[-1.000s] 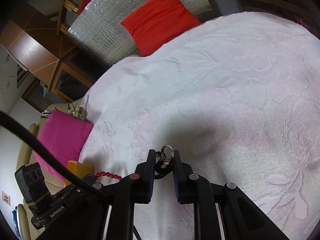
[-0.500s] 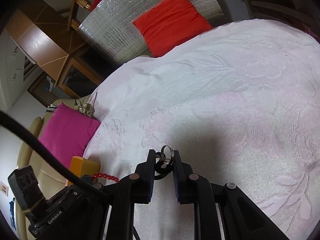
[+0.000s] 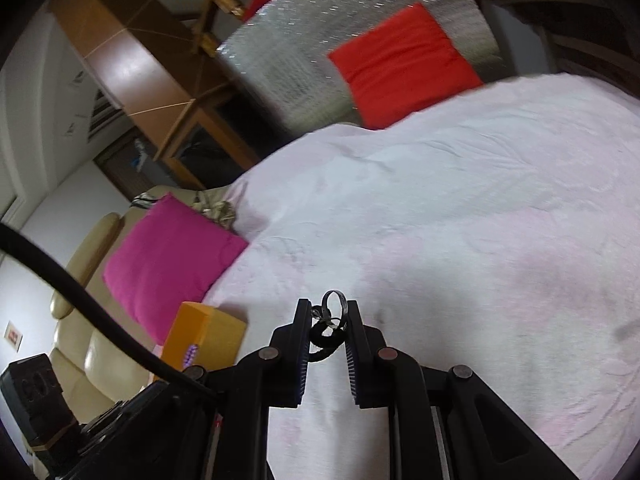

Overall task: Organize jewelry
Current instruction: 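Lift the red bracelet with the left tool while the right tool carries the carabiner toward the orange box, then lower the red bracelet into the orange box with the left tool while the right tool lowers the carabiner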

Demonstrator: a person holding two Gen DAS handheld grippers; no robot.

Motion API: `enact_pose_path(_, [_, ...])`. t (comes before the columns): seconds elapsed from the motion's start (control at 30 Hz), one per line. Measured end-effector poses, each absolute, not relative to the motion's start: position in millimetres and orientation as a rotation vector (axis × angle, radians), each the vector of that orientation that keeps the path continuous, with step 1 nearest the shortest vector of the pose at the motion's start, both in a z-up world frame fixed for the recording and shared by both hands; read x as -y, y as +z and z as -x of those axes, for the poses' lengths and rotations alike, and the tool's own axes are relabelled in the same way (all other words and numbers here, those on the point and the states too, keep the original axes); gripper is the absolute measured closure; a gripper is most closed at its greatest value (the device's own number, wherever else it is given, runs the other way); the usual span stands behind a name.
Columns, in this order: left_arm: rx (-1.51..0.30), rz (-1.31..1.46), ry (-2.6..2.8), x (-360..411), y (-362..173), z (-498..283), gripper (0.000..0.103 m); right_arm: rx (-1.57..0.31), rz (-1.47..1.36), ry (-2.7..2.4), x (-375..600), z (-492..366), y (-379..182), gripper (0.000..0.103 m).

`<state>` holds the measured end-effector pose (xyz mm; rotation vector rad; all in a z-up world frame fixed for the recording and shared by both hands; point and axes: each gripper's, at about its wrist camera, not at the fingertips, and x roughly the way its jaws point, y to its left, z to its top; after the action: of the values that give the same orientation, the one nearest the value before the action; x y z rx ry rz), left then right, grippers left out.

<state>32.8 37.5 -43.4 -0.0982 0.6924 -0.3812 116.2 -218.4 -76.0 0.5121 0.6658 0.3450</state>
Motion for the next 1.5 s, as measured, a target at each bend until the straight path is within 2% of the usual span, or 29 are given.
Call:
enact_pose_path(0.33, [-0.643,0.114,-0.192,-142.9,-10.4,20.8,0.093,-0.603,-0.464,0.528,136.9,-108.6,-61.8,0.085])
enact_pose_path(0.57, [-0.691,0.118,-0.073,-190.7,-28.5,43.9,0.093,-0.603,-0.365,0.685,57.8,-97.0,-61.7,0.085])
enact_pose_path(0.9, [-0.783,0.137,-0.005,-210.4,-70.4,42.4,0.093,-0.649,-0.164,0.82,-32.5,-71.0,-81.5,0.085])
enact_pose_path(1.5, [-0.913,0.094,0.072,-213.3,-112.7,19.7,0.093,-0.738,-0.054,0.842,-91.7,-101.2,-105.0,0.085])
